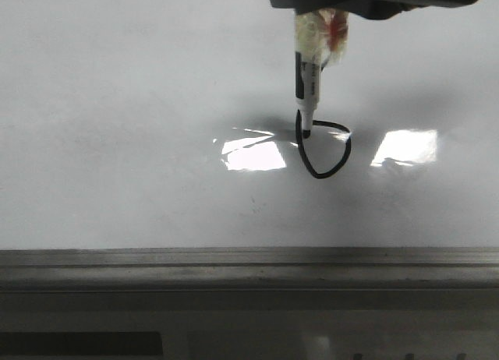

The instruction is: Write number 6 on whiteboard

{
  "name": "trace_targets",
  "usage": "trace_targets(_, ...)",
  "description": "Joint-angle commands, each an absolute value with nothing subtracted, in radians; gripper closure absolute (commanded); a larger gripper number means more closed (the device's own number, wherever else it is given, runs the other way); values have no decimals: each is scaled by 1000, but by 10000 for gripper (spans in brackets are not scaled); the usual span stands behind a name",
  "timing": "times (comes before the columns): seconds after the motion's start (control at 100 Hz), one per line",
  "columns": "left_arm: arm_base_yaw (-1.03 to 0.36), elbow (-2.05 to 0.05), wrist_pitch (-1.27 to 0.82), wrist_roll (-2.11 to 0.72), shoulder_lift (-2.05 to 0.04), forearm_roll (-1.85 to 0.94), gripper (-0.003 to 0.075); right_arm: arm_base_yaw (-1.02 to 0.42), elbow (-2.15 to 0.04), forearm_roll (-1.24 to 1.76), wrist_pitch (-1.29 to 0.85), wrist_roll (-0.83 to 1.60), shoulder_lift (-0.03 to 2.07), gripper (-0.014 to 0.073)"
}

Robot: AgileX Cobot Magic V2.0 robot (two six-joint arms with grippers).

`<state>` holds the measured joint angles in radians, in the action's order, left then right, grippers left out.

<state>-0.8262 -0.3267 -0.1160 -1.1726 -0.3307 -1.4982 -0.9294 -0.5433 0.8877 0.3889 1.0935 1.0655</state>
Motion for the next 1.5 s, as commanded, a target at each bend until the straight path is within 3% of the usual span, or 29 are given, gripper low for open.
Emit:
trace_targets(0.0,-832,-353,-121,-1166,-338,-1511,741,-920,-567,876,412,1111,1059,665)
trace_targets(0.36,-832,-353,-167,-1170,-338,-1499,720,-922,-708,873,106,1111,810,665)
trace_targets(0.43,-832,-356,-177,-1178,-342,-1467,642,-922,-721,873,48,1111,776,665)
trace_targets(0.54,-832,-371,-235,-1178,-386,-1417,423,-922,-726,882,-69,1111,747,665)
trace_targets(0.62,-832,-402,-308,-1180,-442,-1360,336,-922,-726,892,-192,1111,741,665)
trace_targets(0.93,-832,-587,-585,-1448,-786,-1284,334,-922,-726,931,-351,1111,741,665)
trace_targets(1.29,-832,-646,-725,-1794,-1057,-1727,334,-922,-726,933,-396,1111,741,665)
trace_targets(1.49,-832,-646,-805,-1860,-1129,-1758,334,-922,-726,942,-402,1111,741,665)
